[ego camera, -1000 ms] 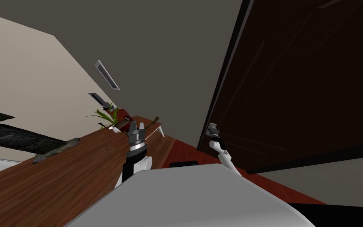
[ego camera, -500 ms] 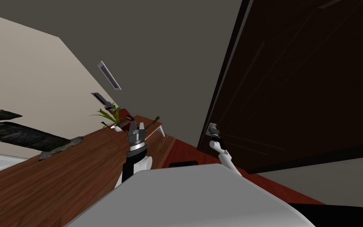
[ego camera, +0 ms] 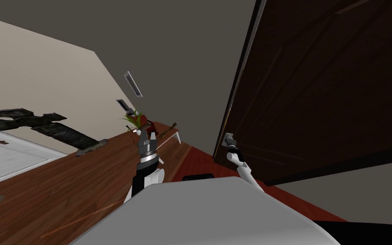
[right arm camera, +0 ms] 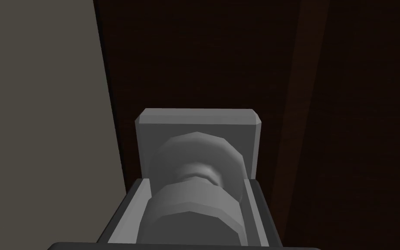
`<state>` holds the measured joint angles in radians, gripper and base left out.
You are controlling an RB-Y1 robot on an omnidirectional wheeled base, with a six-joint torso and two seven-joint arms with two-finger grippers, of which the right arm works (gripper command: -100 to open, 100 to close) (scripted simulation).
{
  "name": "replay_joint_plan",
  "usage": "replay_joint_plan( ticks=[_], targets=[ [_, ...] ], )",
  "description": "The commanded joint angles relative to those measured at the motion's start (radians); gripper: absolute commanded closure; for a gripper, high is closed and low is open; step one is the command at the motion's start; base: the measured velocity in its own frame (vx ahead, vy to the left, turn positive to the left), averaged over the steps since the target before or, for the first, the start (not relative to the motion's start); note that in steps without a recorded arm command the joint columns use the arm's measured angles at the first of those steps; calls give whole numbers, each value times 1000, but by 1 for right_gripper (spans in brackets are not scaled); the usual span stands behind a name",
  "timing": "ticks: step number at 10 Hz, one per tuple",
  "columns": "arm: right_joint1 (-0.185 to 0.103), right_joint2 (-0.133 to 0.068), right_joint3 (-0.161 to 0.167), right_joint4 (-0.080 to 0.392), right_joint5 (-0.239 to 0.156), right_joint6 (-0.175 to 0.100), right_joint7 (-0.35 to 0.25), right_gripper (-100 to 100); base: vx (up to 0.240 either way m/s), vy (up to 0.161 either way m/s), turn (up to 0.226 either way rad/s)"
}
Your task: Pull the door open
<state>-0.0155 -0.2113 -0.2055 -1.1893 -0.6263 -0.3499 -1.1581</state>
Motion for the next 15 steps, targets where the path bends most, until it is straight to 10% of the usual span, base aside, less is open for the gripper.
replay_joint_plan(
  ticks=[1,15],
  targets=[
    [5,-15,26,-3,-2,-1,-27,100,-245,-51,162],
    [62,-107,160,-51,1,-6,-145,100,-230,-38,124]
  ],
)
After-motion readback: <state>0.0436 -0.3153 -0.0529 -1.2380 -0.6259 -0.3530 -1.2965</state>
